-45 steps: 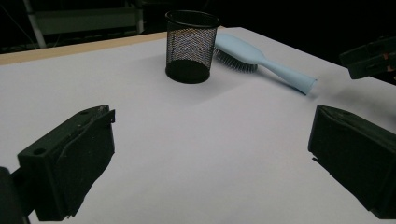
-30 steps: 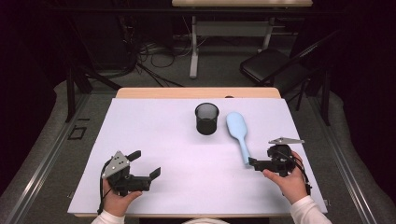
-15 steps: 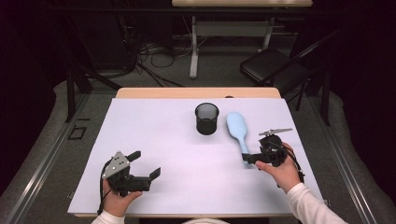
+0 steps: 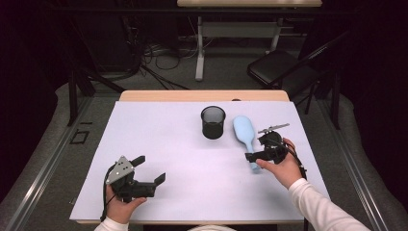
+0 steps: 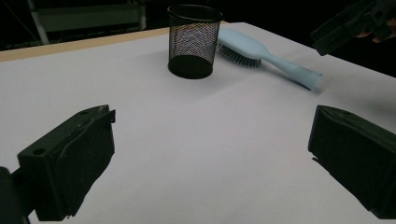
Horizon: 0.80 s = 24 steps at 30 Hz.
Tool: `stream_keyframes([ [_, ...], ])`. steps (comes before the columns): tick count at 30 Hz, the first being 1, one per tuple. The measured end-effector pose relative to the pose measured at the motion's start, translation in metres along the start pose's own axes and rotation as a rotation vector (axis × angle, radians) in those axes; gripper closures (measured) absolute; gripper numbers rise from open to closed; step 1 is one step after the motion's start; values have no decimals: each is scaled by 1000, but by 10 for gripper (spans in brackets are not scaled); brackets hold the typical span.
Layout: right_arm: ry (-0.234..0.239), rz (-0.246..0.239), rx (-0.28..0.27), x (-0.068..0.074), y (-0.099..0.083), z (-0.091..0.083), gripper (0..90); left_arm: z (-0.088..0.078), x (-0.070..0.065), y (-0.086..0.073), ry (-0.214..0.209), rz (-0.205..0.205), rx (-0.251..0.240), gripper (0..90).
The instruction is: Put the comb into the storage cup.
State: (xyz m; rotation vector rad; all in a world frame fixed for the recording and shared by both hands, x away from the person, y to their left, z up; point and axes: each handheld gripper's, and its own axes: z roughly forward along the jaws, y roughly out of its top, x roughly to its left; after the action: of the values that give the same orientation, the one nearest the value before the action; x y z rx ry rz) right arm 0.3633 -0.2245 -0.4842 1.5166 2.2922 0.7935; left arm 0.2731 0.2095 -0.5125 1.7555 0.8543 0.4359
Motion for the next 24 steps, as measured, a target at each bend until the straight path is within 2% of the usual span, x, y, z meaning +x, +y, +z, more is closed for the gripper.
stream_keyframes([
  [9,-1,21,55,2,12,10,175,0,0,0,-1,1,3,3],
  [10,-1,22,46,2,13,12,176,0,0,0,0,1,3,4],
  [19,-20,46,91,1,20,17,229,1,0,-1,-2,-2,5,3],
  [23,-29,37,84,1,22,20,236,1,1,-1,-3,-5,2,3],
  [24,-30,42,96,1,23,20,241,1,1,-1,-2,-6,3,3],
])
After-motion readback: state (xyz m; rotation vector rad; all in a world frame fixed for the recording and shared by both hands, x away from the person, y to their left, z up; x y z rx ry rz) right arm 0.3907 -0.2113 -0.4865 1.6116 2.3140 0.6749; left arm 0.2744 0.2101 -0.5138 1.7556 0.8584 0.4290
